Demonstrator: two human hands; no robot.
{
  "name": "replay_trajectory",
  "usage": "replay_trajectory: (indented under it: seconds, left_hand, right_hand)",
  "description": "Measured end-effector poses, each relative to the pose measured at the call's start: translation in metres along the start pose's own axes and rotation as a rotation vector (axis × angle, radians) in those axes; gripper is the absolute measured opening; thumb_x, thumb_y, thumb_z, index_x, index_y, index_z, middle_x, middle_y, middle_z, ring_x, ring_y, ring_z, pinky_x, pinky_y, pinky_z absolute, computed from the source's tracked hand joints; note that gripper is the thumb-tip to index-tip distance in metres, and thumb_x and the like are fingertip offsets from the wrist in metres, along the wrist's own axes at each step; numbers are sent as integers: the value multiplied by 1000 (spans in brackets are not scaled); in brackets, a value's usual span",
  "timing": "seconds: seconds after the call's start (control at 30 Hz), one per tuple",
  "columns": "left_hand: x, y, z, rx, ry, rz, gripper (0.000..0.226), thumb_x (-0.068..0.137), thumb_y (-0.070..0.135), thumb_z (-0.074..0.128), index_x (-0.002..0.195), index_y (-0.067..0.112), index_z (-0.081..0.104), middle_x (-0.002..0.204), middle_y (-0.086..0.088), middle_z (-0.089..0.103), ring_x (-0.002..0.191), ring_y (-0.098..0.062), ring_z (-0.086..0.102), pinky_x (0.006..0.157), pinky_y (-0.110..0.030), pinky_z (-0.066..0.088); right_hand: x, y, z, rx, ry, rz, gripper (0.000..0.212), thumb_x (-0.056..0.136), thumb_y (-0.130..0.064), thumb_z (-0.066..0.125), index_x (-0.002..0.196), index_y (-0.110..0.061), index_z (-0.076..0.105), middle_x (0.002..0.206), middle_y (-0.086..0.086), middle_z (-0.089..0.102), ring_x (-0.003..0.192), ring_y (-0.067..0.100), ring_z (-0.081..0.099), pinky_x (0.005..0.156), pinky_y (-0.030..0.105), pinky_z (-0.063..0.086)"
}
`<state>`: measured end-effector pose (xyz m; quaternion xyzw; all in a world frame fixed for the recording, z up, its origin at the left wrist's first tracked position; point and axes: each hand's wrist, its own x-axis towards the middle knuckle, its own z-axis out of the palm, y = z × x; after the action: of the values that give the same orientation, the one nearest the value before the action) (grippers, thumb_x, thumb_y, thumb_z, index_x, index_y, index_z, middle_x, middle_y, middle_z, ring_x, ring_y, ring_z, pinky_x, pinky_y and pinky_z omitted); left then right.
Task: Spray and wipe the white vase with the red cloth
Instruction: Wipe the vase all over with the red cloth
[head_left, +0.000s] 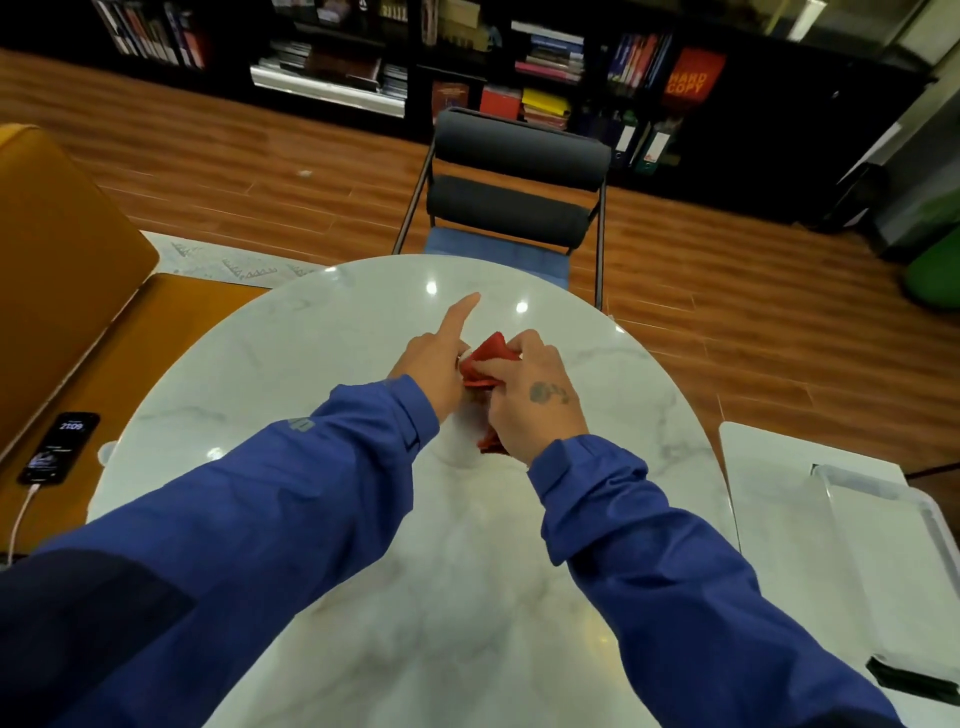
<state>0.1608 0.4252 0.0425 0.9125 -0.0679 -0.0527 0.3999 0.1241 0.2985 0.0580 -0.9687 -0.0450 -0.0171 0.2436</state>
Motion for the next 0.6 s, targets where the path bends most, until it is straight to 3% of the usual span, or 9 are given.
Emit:
replay_trajectory:
  seconds: [0.2,0.3,0.4,0.5,0.6]
  left_hand:
    - [1,3,0,-19,-40,-26,98,73,24,79,148,32,17,89,-3,62,82,-21,60,84,-29,48]
    - [2,0,2,-20,-44,-24,98,72,30,80,147,31,18,97,-4,63,86,-20,60,85,-27,46]
    - [3,-4,3,-4,-24,-39,94,75,29,77,147,32,17,99,-6,64,89,-23,61,87,-30,48]
    - [3,-7,6,29,15,-31,85,82,16,69,148,32,17,100,-11,64,91,-26,62,84,-29,49]
    - [3,-8,7,-9,-9,-19,91,77,21,75,147,31,19,95,-9,65,85,-23,62,78,-23,43]
  right_hand:
    - [9,3,-11,-279,41,-37,28,88,-21,65,113,-32,67,115,2,44,107,26,41,88,37,46]
    - [10,3,-9,-228,129,-18,34,87,-17,65,120,-27,63,121,6,45,111,28,42,86,35,45]
    - [5,0,-2,-191,41,4,40,90,-14,59,127,-30,58,124,4,41,115,27,40,91,34,44]
    - [-4,-2,1,-64,-3,4,39,91,-9,55,119,-34,63,118,-1,39,112,21,38,86,24,37]
    - [-5,3,-8,-112,-26,6,32,90,-14,58,111,-35,67,106,-5,33,104,18,37,83,23,34]
